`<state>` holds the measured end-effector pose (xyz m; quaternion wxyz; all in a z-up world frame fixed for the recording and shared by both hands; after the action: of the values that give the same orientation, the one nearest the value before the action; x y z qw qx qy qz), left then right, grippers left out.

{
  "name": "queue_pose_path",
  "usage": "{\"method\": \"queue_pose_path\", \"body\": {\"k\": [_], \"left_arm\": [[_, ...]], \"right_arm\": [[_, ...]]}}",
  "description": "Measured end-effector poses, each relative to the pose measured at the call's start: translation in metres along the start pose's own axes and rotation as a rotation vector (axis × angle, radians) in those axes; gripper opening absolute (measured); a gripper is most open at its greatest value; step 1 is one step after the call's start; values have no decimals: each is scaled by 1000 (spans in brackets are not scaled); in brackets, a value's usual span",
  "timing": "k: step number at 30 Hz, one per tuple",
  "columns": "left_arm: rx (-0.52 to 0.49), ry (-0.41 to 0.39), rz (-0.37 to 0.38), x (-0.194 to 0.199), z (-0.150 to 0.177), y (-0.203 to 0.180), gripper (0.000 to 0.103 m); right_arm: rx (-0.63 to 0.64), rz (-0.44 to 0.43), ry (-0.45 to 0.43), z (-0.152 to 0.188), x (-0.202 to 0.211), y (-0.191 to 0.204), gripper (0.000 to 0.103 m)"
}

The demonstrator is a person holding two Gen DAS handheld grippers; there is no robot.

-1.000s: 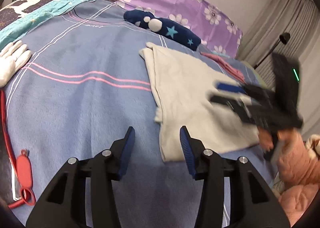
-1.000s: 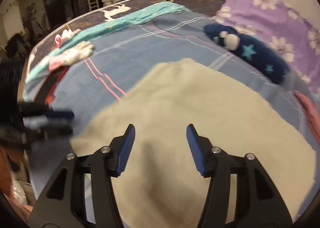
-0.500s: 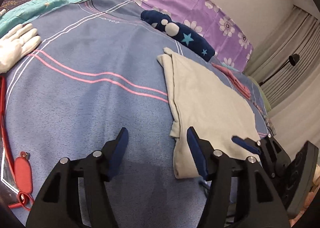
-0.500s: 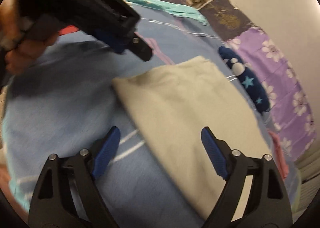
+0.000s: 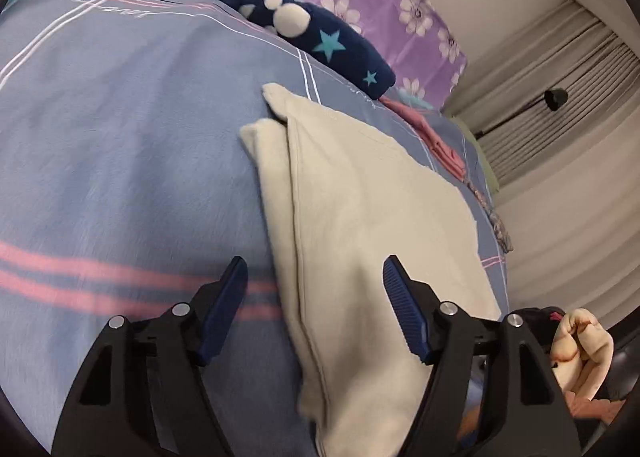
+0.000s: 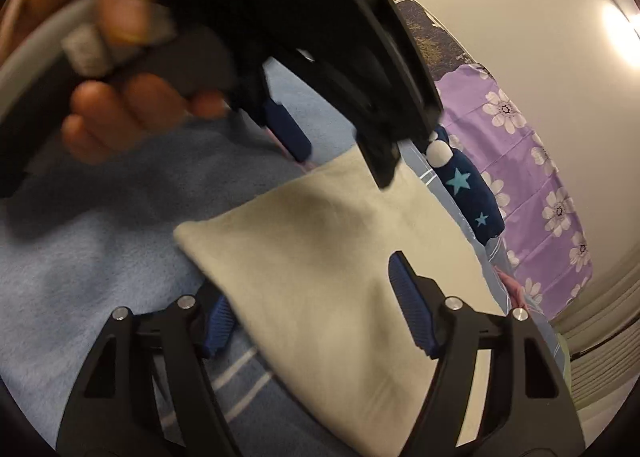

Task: Fold small clothes

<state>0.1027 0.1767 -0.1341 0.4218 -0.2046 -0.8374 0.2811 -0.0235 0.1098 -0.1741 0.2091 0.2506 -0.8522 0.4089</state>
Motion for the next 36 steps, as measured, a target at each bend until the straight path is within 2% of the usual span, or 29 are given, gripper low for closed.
{"method": "queue_pose_path", "body": {"k": [1, 4, 9, 10, 11, 13, 15, 16, 21, 22, 23, 24, 25, 29, 36], "left_arm": [[-11, -3, 6, -6, -8, -1, 74], [4, 6, 57, -23, -26, -5, 75], [23, 9, 135, -44, -41, -7, 75], [25, 7, 138, -46, -43, -8, 72], [22, 8, 132, -50, -45, -10, 67], [14, 26, 99, -57, -49, -9, 33], [23, 57, 79, -64, -51, -6, 20], [27, 61, 77, -63, -53, -6, 16], [-13, 71, 24, -59, -59, -21, 13], [-21, 72, 16, -58, -60, -24, 13], [-27, 75, 10, -56, -61, -27, 13], [-32, 74, 5, -56, -64, -32, 12], [-38, 71, 1, -55, -66, -36, 12], [-75, 49, -3, -51, -75, -63, 11], [-138, 22, 8, -62, -88, -134, 11]], "right_arm": [[-5, -18, 6, 0, 0, 0, 57], [3, -35, 4, 1, -1, 1, 49], [25, -30, -3, -4, -10, 2, 48], [27, -27, -8, -6, -14, 2, 48], [25, -26, -12, -7, -18, 1, 48], [6, -42, -9, -8, -24, -4, 48], [-9, -58, -7, -8, -26, -8, 48], [-18, -59, -7, -7, -27, -10, 52], [-43, -73, -3, -3, -25, -19, 50], [-78, -97, 1, -2, -23, -23, 41], [-116, -113, 4, -1, -21, -29, 29], [-179, -140, -1, 1, -17, -40, 10], [-226, -157, -10, 1, -12, -46, 7], [-392, -173, -80, 12, 14, -91, 6], [-583, -190, -132, 43, 44, -157, 6]]}}
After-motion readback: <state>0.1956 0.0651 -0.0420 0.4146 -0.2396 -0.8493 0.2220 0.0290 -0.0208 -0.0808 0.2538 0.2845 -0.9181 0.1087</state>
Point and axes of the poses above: each gripper's, at about its wrist camera, not at the fingertips, and x roughly against the way its jaws point, y to its left, z to its underside, the point moved 4 cm from there along -x, roughly the way its jaws point, and after that the axes turned 3 degrees about -y, right-handed, at the moved point
